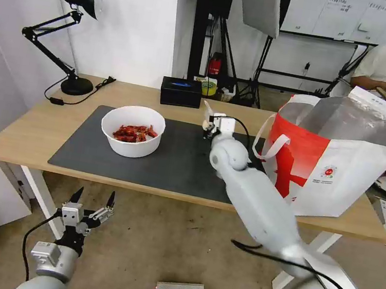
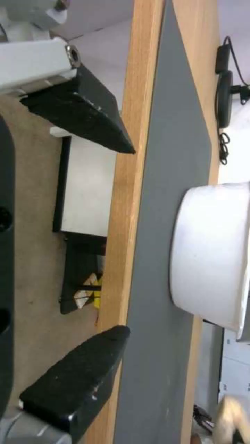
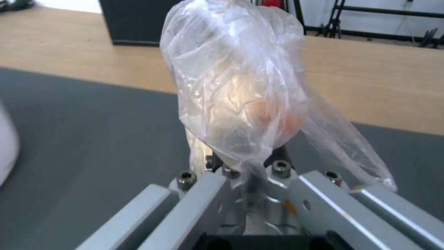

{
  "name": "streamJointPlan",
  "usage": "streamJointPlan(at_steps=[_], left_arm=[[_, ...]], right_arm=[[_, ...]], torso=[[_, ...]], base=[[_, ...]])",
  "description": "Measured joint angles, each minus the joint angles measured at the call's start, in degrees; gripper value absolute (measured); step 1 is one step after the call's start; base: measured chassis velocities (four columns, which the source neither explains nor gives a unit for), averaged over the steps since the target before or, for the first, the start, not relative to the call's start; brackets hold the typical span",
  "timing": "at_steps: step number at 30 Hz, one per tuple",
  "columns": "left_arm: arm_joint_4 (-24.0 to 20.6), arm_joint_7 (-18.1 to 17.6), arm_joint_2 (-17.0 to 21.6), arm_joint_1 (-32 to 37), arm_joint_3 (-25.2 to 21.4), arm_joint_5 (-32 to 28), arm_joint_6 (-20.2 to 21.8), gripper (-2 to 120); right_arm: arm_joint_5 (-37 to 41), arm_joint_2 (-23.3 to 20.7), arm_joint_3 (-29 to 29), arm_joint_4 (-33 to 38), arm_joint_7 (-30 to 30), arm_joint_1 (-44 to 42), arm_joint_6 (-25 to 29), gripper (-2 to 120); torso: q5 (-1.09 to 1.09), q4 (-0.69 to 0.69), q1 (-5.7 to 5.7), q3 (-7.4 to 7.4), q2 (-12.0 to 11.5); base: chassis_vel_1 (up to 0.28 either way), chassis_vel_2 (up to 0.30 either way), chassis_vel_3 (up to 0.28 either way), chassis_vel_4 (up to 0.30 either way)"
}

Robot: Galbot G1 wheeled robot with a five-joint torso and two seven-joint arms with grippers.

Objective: Pick up the trash from the table and place it into the takeout bag.

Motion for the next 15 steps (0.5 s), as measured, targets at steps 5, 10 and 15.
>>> streamJointPlan(at_steps=[5,10,15], left_arm=[[0.01,-0.02,0.02,0.16,0.17,0.15,0.00,100],[-0.17,-0.04,-0.04,0.33,0.28,0.31,0.01,100],[-0.75,-0.09,-0.14,0.63,0.26,0.48,0.08,100]], right_arm=[[1.48,-4.70,0.74,10.14,0.58,-5.14,-0.74,0],[1.62,-7.91,2.26,18.56,0.60,-9.82,-1.10,0],[1.26,-11.46,5.84,27.67,-0.08,-15.04,-1.52,0]], torso=[[0.01,-0.01,0.00,0.00,0.00],[0.00,-0.01,0.00,0.00,0.00],[0.00,-0.01,0.00,0.00,0.00]], base=[[0.000,0.000,0.000,0.000],[0.000,0.000,0.000,0.000],[0.000,0.000,0.000,0.000]])
